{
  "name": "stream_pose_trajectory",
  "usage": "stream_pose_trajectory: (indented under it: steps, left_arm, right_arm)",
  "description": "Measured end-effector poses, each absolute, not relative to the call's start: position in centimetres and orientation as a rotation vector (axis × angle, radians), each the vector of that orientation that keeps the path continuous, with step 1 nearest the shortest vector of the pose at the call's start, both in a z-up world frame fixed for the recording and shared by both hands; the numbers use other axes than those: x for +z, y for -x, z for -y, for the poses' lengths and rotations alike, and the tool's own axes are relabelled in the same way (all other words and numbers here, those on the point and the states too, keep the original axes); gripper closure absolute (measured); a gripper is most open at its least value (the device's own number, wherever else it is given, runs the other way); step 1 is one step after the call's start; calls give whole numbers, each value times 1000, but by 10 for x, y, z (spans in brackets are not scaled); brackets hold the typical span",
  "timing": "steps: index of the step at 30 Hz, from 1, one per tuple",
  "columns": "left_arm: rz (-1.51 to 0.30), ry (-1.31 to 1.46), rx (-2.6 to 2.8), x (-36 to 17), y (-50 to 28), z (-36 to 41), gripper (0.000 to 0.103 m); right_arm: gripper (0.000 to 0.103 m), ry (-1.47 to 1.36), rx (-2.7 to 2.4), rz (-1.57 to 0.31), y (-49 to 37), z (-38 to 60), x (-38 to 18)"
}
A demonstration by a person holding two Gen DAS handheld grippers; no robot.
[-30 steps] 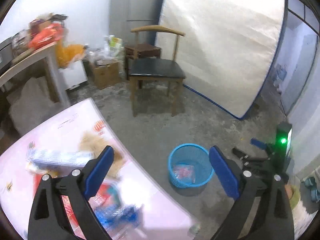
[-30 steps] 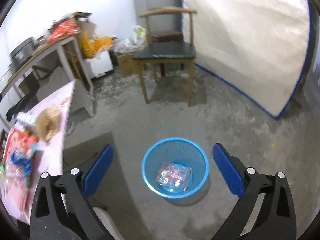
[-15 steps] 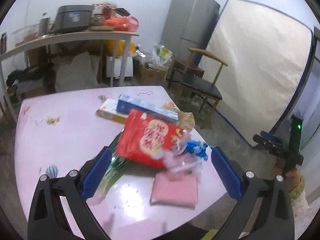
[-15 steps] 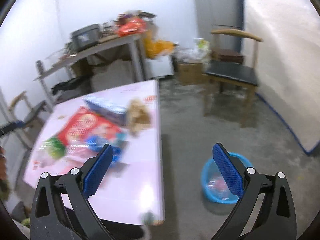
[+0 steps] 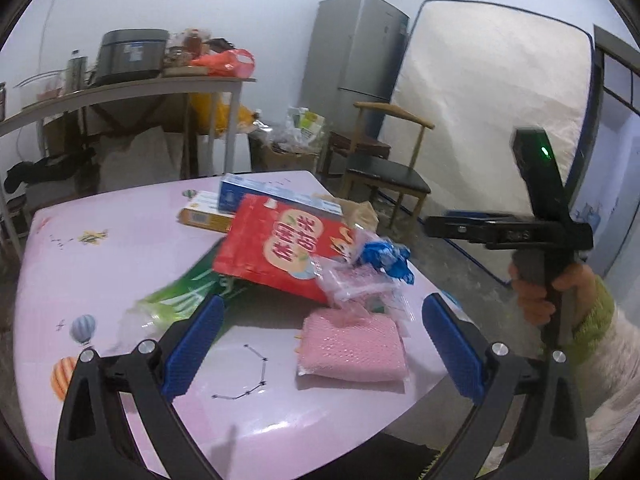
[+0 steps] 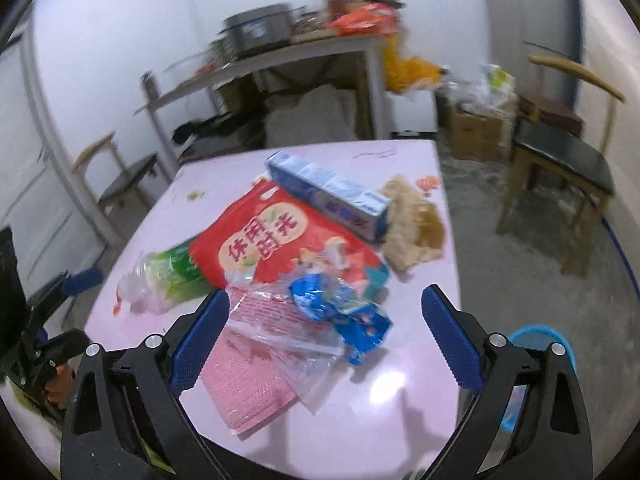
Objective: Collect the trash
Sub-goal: 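Return to the table and grasp the blue wrapper with the right tool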
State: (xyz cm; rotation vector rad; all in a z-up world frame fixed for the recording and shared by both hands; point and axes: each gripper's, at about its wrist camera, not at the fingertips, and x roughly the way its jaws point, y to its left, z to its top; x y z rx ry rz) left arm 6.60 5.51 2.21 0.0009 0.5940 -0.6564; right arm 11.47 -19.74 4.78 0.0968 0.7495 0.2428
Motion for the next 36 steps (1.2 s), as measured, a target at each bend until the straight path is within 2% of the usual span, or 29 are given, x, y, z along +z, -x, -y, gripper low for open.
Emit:
stream_pose_trajectory:
  steps: [3,7,11,20,24,28,31,32,36]
  left_arm:
    - [-594,-26,-677,11,-72,-41,6]
    - [-608,-46,-715,1,-85,-24,12]
    - [-661,-11,-737,-8,-104,-12,22]
    - [-797,72,-768,-26,-139,12,40]
    - [-837,67,-758,-33,-146,21,50]
    - [-848,80,-745,-34,-145,21,66]
    - [-847,94,-744,-32,-145,20,71]
    - [-845,98,-747,-32,-144,20,77]
    - [-829,108,-749,-30,-141,19,84]
  right_arm:
    - [16,-34,284,-786,-130,190,36]
    - [24,30,333,-850,-149,185,19]
    - [39,49,337,-898,-157,187,3]
    - [59,0,364,-924,-154,194,-11]
    - [63,-2,376,-924,-153,194,-13]
    - [67,-11,389,-912,-149,193,-11]
    - [70,-9,394,-900,-148,193,-9]
    - [71,-10,396,-896,-147,193,-9]
    - [74,-24,389,-878,-143,196,-5]
